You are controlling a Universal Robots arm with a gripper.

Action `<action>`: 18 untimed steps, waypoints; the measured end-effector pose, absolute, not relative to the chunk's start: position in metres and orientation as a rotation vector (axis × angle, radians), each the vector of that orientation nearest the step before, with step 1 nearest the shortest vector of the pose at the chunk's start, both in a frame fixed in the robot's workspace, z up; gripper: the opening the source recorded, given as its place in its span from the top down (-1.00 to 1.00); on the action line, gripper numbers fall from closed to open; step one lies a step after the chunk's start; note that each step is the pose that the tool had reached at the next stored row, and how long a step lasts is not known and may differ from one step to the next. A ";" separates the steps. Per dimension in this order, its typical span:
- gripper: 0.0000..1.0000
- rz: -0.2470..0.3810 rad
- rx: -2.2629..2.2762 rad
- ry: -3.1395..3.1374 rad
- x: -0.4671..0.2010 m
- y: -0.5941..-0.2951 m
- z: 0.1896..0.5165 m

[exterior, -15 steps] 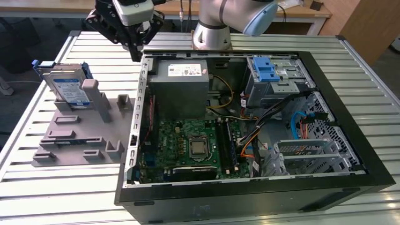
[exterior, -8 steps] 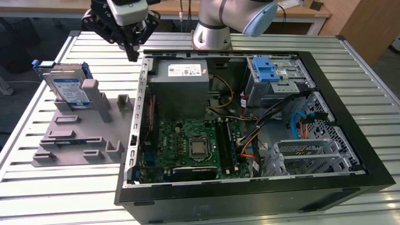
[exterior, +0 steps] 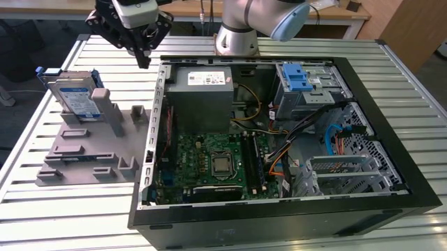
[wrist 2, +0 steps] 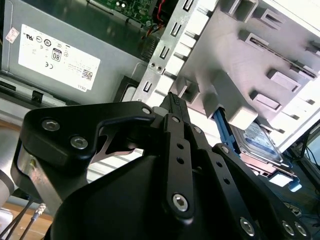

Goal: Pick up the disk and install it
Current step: 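Reach for the disk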

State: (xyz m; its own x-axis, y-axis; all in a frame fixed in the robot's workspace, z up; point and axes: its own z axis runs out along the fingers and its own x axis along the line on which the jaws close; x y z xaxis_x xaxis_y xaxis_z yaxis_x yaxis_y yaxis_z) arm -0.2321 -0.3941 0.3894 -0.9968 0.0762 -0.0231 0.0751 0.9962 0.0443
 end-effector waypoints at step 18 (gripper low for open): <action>0.79 0.068 0.118 3.114 -0.252 -0.392 0.389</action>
